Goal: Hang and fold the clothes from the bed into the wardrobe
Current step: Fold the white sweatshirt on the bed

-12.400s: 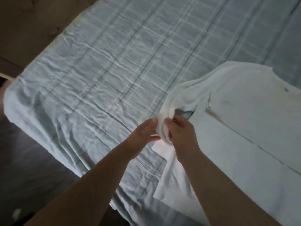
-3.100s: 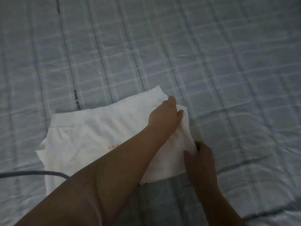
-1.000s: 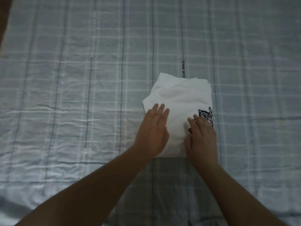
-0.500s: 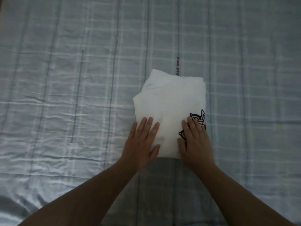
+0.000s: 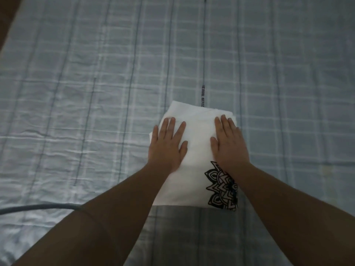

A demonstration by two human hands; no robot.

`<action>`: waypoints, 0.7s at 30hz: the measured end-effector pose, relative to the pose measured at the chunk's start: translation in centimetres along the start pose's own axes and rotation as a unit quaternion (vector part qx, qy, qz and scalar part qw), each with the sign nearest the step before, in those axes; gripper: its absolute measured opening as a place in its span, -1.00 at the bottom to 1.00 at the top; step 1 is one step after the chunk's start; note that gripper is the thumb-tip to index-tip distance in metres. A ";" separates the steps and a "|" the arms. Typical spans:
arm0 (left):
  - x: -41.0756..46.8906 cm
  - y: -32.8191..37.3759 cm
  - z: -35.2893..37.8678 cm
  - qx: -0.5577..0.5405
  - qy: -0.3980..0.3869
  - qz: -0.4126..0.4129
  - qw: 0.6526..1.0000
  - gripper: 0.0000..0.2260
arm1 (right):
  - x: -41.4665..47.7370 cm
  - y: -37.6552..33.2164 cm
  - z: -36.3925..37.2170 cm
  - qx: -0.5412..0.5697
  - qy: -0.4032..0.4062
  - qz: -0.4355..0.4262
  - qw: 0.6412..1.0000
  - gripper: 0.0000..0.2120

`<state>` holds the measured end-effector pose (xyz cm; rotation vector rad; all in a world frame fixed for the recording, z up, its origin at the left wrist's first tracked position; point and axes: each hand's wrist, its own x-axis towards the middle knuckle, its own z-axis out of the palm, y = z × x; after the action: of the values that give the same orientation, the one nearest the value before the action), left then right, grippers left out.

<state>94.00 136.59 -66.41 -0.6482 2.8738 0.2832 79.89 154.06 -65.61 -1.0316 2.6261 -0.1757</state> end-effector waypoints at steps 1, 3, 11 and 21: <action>0.0 -0.1 0.2 -0.003 0.000 -0.001 1.000 -0.44 | 0.0 0.1 0.2 0.003 0.003 -0.003 1.000 -0.41; -0.1 0.0 0.0 -0.013 0.003 0.004 1.000 -0.45 | 0.0 0.1 0.3 0.008 0.002 -0.004 1.000 -0.40; -5.3 -1.3 -3.5 -0.118 0.101 0.200 0.967 -0.51 | -5.2 0.4 -2.5 0.065 0.067 -0.148 0.985 -0.49; -9.0 -6.7 -0.3 0.016 -0.089 0.336 0.938 -0.06 | -10.9 5.3 -1.5 -0.062 -0.122 -0.328 0.935 -0.14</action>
<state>104.95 134.20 -65.17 0.3751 2.8084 0.3575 83.49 165.36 -62.80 -1.8152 2.0075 -0.0230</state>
